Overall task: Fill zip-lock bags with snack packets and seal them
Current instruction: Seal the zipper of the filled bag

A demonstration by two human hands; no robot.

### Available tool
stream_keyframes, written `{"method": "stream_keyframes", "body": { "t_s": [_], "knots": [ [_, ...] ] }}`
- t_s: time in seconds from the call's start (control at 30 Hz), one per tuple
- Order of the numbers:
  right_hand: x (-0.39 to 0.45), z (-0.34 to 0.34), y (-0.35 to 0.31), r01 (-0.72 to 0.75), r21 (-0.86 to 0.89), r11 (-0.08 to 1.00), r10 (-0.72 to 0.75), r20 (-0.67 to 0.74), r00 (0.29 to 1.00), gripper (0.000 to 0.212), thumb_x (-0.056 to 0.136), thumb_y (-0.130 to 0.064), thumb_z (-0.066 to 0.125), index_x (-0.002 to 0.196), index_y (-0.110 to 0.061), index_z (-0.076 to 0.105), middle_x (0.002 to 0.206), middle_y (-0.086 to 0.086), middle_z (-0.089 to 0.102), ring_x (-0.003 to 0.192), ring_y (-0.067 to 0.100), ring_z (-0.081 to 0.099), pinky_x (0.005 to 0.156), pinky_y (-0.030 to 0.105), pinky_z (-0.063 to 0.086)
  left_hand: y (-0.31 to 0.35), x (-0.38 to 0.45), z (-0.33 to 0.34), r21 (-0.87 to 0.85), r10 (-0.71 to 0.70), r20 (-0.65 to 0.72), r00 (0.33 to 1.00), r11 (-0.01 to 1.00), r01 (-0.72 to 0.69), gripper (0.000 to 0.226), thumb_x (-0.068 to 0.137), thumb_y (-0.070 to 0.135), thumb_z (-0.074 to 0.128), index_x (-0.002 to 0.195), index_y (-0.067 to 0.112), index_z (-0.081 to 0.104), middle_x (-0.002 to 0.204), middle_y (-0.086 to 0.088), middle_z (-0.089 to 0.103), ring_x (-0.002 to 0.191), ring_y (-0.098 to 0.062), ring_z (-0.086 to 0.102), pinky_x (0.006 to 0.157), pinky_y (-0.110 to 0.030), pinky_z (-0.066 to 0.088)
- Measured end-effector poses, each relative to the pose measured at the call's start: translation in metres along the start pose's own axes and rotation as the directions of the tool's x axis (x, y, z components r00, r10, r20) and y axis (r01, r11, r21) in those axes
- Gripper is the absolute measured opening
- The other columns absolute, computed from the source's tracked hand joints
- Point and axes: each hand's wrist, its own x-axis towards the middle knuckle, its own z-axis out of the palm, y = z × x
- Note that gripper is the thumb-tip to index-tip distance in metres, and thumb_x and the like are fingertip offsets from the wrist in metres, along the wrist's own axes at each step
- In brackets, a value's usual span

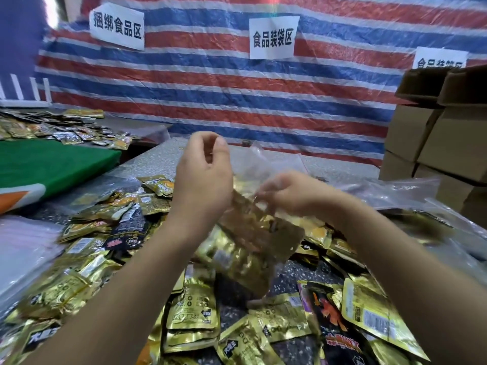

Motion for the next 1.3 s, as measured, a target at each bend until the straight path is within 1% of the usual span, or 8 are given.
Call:
{"method": "stream_keyframes", "body": {
  "t_s": [0.13, 0.27, 0.53, 0.63, 0.73, 0.97, 1.1, 1.3],
  "knots": [
    [0.025, -0.032, 0.012, -0.087, 0.436, 0.896, 0.192, -0.201, 0.961, 0.016, 0.099, -0.016, 0.059, 0.092, -0.013, 0.073, 0.072, 0.001, 0.067, 0.051, 0.009, 0.056, 0.048, 0.022, 0.043, 0.001, 0.002, -0.004, -0.015, 0.060, -0.035, 0.998, 0.998, -0.061, 0.009, 0.103, 0.035, 0.041, 0.099, 0.036, 0.049, 0.096, 0.012, 0.060, 0.087, 0.001, 0.058, 0.071, -0.013, 0.045],
    [0.059, -0.050, 0.030, -0.041, 0.846, 0.532, 0.395, -0.205, 0.895, 0.014, 0.103, -0.020, 0.052, 0.109, -0.010, 0.061, 0.090, 0.004, 0.061, 0.054, 0.011, 0.056, 0.039, 0.020, 0.045, 0.001, 0.002, -0.003, -0.003, 0.051, 0.005, 0.999, 0.999, -0.051, 0.013, 0.103, 0.035, 0.042, 0.093, 0.040, 0.047, 0.097, 0.014, 0.060, 0.089, -0.005, 0.062, 0.072, -0.019, 0.047],
    [0.091, -0.005, 0.083, -0.228, 0.927, 0.298, 0.638, -0.016, 0.770, 0.011, 0.104, 0.001, 0.038, 0.102, 0.005, 0.048, 0.121, 0.022, 0.052, 0.087, 0.026, 0.062, 0.051, 0.025, 0.056, -0.004, 0.002, -0.001, 0.021, 0.002, 0.070, 0.998, 1.000, -0.004, 0.014, 0.102, 0.033, 0.043, 0.091, 0.036, 0.051, 0.095, 0.012, 0.063, 0.082, -0.015, 0.067, 0.071, -0.037, 0.054],
    [0.088, -0.002, 0.081, -0.197, 0.916, 0.351, 0.628, -0.074, 0.774, 0.027, 0.105, -0.006, 0.044, 0.128, 0.007, 0.049, 0.123, 0.024, 0.061, 0.101, 0.027, 0.067, 0.065, 0.026, 0.060, -0.006, 0.002, -0.001, 0.045, -0.006, 0.101, 0.995, 0.999, 0.002, 0.015, 0.101, 0.034, 0.043, 0.092, 0.032, 0.056, 0.092, 0.011, 0.065, 0.083, -0.015, 0.067, 0.069, -0.037, 0.053],
    [0.076, 0.001, 0.072, -0.264, 0.834, 0.485, 0.594, -0.093, 0.799, 0.027, 0.107, -0.013, 0.043, 0.118, 0.006, 0.056, 0.087, 0.018, 0.067, 0.069, 0.019, 0.067, 0.044, 0.020, 0.055, -0.005, 0.000, 0.000, 0.076, 0.002, 0.170, 0.985, 0.997, -0.015, 0.022, 0.101, 0.032, 0.044, 0.087, 0.026, 0.060, 0.086, 0.006, 0.067, 0.081, -0.019, 0.067, 0.067, -0.038, 0.051],
    [0.046, 0.004, 0.056, -0.184, 0.682, 0.708, 0.453, -0.238, 0.859, 0.018, 0.101, -0.012, 0.048, 0.098, -0.001, 0.061, 0.074, 0.011, 0.067, 0.047, 0.015, 0.065, 0.044, 0.023, 0.052, 0.005, -0.020, 0.002, 0.213, 0.072, 0.432, 0.899, 0.960, -0.180, 0.028, 0.102, 0.032, 0.045, 0.082, 0.022, 0.062, 0.076, 0.000, 0.067, 0.067, -0.013, 0.063, 0.060, -0.037, 0.051],
    [0.023, 0.009, 0.055, -0.140, 0.436, 0.889, 0.271, -0.256, 0.928, 0.025, 0.100, -0.017, 0.050, 0.085, -0.004, 0.065, 0.066, 0.005, 0.067, 0.052, 0.013, 0.062, 0.052, 0.026, 0.051, -0.004, -0.045, 0.005, 0.390, 0.019, 0.694, 0.720, 0.831, -0.397, 0.025, 0.101, 0.039, 0.044, 0.088, 0.023, 0.059, 0.075, 0.009, 0.060, 0.067, -0.007, 0.055, 0.059, -0.030, 0.043],
    [-0.004, 0.024, 0.059, -0.129, 0.186, 0.974, 0.173, -0.244, 0.954, 0.030, 0.101, -0.025, 0.053, 0.084, -0.007, 0.069, 0.074, 0.004, 0.072, 0.064, 0.013, 0.067, 0.061, 0.028, 0.055, -0.036, -0.106, -0.010, 0.367, -0.160, 0.919, 0.359, 0.680, -0.635, 0.045, 0.100, 0.058, 0.029, 0.133, 0.031, 0.044, 0.131, 0.010, 0.052, 0.116, -0.009, 0.050, 0.102, -0.033, 0.043]
  ]
}}
